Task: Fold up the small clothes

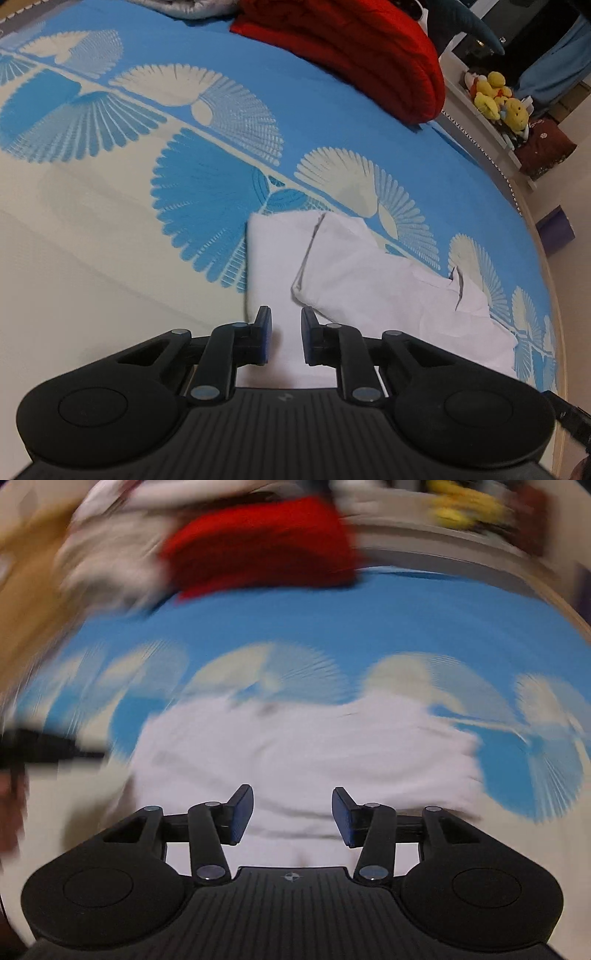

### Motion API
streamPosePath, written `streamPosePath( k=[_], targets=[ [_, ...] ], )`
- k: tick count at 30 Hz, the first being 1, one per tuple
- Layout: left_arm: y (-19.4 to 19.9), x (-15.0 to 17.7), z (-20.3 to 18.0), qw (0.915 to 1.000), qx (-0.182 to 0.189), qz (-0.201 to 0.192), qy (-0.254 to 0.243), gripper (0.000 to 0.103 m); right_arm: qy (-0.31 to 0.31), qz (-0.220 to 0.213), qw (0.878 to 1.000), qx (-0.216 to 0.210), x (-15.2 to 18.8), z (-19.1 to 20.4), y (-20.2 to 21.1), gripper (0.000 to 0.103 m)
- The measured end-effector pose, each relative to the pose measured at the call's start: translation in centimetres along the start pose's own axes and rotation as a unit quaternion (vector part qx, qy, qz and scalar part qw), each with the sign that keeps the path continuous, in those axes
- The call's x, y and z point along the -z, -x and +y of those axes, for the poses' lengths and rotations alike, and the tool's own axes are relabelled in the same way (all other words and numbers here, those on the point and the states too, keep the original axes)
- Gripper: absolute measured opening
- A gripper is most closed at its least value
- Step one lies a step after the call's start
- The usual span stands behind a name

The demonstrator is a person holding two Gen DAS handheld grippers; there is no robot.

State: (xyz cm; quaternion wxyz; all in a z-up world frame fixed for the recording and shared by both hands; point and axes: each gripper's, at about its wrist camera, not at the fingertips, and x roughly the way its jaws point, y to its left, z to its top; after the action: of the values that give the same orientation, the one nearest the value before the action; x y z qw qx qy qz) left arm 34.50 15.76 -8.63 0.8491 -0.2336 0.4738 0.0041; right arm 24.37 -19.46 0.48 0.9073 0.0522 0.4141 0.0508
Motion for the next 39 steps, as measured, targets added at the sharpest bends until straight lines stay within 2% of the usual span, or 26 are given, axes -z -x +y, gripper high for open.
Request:
streamPosePath(
  k=[1,2,4,7,9,13,14,15,16,17,19,22,24,26,28,29,31,33,34,36,38,39],
  targets=[
    [-0.5,0.1,0.0,1.0000,0.003,0.000,0.004,0.018,-0.019,0.001,0.999,0.034,-0.3,-1.1,-0.3,0.049],
    [-1.0,0.2,0.0,0.9999,0.008,-0.003,0.010,0.018,-0.038,-0.007,0.998,0.049,-0.8,-2.2,-0.6,0.049],
    [-2.0,0.1,-0.2,0.9998,0.008,-0.006,0.020,0.019,-0.077,-0.012,0.996,0.050,-1.4,-4.3,-1.1,0.049],
    [-3.4,-0.4,-0.5,0.9992,0.015,-0.013,0.035,0.025,-0.128,-0.018,0.990,0.064,-2.1,-7.4,-1.3,0.049],
    [-4.3,-0.6,-0.7,0.9989,0.011,-0.014,0.042,0.030,-0.152,-0.019,0.985,0.081,-2.3,-9.3,-1.5,0.049],
    [-6.4,-0.8,-0.9,0.9987,-0.002,-0.004,0.050,0.031,-0.211,-0.012,0.973,0.095,-2.8,-13.0,-2.9,0.049],
    [-6.9,-0.7,-1.0,0.9986,-0.001,-0.002,0.052,0.031,-0.223,-0.010,0.970,0.098,-2.8,-13.6,-3.1,0.049],
    [-7.2,-0.7,-1.2,0.9987,-0.003,-0.002,0.050,0.026,-0.235,-0.010,0.967,0.100,-2.8,-14.3,-3.1,0.049],
    [-7.4,-0.7,-1.5,0.9991,-0.009,-0.007,0.042,0.016,-0.244,-0.011,0.964,0.101,-2.8,-14.7,-3.6,0.049],
    [-7.2,-0.7,-1.8,0.9993,-0.017,-0.012,0.032,0.008,-0.252,-0.011,0.962,0.104,-2.8,-15.3,-3.8,0.049],
    [-5.9,-0.9,-2.7,0.9991,-0.026,-0.029,0.015,0.007,-0.264,-0.011,0.959,0.106,-2.9,-15.9,-4.2,0.049],
    [-0.9,-1.6,-4.1,0.9970,-0.028,-0.071,0.013,0.006,-0.279,-0.010,0.956,0.093,-2.8,-16.2,-4.6,0.049],
    [2.2,-1.3,-4.6,0.9938,-0.058,-0.094,-0.004,0.007,-0.288,-0.006,0.955,0.073,-2.6,-16.1,-5.0,0.049],
    [3.4,-0.5,-3.6,0.9942,-0.082,-0.069,0.006,0.008,-0.296,0.008,0.954,0.046,-2.4,-15.7,-5.7,0.049],
    [2.6,0.2,-2.2,0.9960,-0.087,-0.010,0.015,0.009,-0.307,0.042,0.951,0.018,-1.7,-15.4,-7.4,0.049],
    [2.3,0.4,-1.6,0.9958,-0.090,0.005,0.016,0.009,-0.313,0.062,0.948,0.012,-1.2,-15.4,-8.4,0.049],
    [3.0,0.2,-1.0,0.9938,-0.107,-0.021,0.023,0.009,-0.317,0.104,0.941,0.049,0.1,-15.8,-10.2,0.049],
    [3.6,-0.3,-1.6,0.9942,-0.097,-0.048,0.003,0.010,-0.303,0.138,0.937,0.104,1.2,-16.4,-11.3,0.051],
    [3.5,-0.3,-2.0,0.9951,-0.084,-0.051,-0.012,0.013,-0.310,0.137,0.934,0.109,1.5,-16.7,-11.2,0.051],
    [2.2,-0.1,-2.6,0.9977,-0.051,-0.025,-0.037,0.024,-0.314,0.128,0.932,0.126,1.1,-16.5,-10.2,0.051],
    [-0.2,0.6,-3.0,0.9975,-0.030,0.023,-0.059,0.025,-0.288,0.082,0.942,0.152,-0.3,-15.2,-8.6,0.049],
    [-1.5,1.1,-2.9,0.9958,-0.038,0.044,-0.070,0.026,-0.272,0.059,0.948,0.156,-0.9,-14.7,-8.0,0.049]
  ],
)
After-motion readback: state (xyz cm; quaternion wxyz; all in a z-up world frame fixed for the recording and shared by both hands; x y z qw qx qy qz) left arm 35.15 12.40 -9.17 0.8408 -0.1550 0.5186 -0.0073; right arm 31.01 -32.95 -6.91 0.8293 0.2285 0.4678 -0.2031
